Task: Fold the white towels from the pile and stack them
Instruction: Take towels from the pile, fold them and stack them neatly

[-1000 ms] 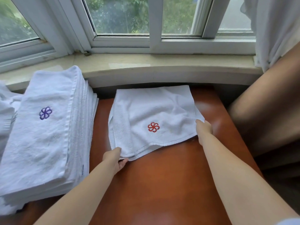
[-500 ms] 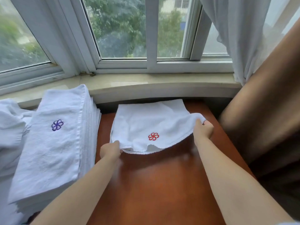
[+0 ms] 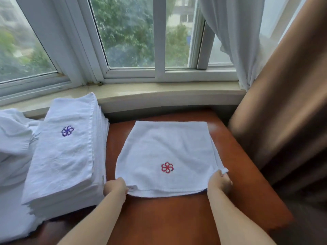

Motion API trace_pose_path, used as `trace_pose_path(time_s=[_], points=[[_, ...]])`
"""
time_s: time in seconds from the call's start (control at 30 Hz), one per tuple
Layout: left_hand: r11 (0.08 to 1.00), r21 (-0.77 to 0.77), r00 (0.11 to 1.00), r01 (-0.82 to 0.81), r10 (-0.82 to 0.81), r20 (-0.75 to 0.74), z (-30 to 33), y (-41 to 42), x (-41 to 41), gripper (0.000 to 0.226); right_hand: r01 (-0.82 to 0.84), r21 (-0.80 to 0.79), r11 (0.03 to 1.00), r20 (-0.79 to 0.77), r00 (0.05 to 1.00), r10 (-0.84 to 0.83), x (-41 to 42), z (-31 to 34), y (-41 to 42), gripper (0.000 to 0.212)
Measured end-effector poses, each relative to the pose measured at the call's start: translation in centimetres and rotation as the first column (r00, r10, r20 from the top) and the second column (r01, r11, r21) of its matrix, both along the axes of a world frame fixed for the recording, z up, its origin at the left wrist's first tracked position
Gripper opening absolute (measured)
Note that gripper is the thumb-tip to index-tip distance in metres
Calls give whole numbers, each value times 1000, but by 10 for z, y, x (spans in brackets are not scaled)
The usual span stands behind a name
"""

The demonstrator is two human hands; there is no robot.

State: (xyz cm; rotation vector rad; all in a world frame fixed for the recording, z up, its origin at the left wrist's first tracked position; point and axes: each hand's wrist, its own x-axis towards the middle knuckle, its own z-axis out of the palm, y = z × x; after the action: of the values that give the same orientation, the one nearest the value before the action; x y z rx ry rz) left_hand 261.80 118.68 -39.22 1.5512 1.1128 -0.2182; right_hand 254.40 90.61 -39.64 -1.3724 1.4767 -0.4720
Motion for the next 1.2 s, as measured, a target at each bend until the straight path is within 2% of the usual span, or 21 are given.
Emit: trace_pose_path(time_s=[0.1,0.27,0.47,0.53,0.63,0.7,0.8,0.87,0.97,1.07,1.13,1.2], points=[[998,-14,998,55,-55,5,-7,3,0,40,-101,23,995,-44,994,102,-1,-9,-6,38],[992,-15,991,125,-126,-51,-17,-3,-1,46,-79,41,996,-161,983,85,-6,-20,-24,43],[992,41,993,118,-118,-20,-22,9,3,42,-23,-219,975,-133,991,-7,-13,-25,-27,38],[998,17,998,53,-52,-31,-21,9,-1,44,11,-190,982,-191,981,-47,-18,-26,-26,39],[996,-48,995,71,-74,-61,-12,1,-3,49,-10,-76,997,-262,965,-11,-15,-14,-23,40],[984,-159,997,77,-76,12,7,-9,6,45,-49,-3,999,-179,983,47,-1,6,-26,39],[971,-201,960,130,-73,269,59,-25,38,27,-140,32,990,67,988,137,35,60,-29,38],[955,-256,899,148,-22,437,109,-34,63,7,-44,-78,996,238,969,61,59,109,-31,38],[938,-320,772,133,104,626,175,-32,88,18,148,-248,957,423,906,-30,81,171,-34,39],[906,-400,716,136,189,672,209,-20,98,23,258,-294,920,481,872,-91,84,199,-39,38],[849,-502,714,164,249,654,225,-16,100,16,311,-304,901,486,863,-134,81,207,-39,37],[820,-548,655,167,323,683,244,-15,105,12,358,-324,876,523,839,-150,82,218,-37,37]])
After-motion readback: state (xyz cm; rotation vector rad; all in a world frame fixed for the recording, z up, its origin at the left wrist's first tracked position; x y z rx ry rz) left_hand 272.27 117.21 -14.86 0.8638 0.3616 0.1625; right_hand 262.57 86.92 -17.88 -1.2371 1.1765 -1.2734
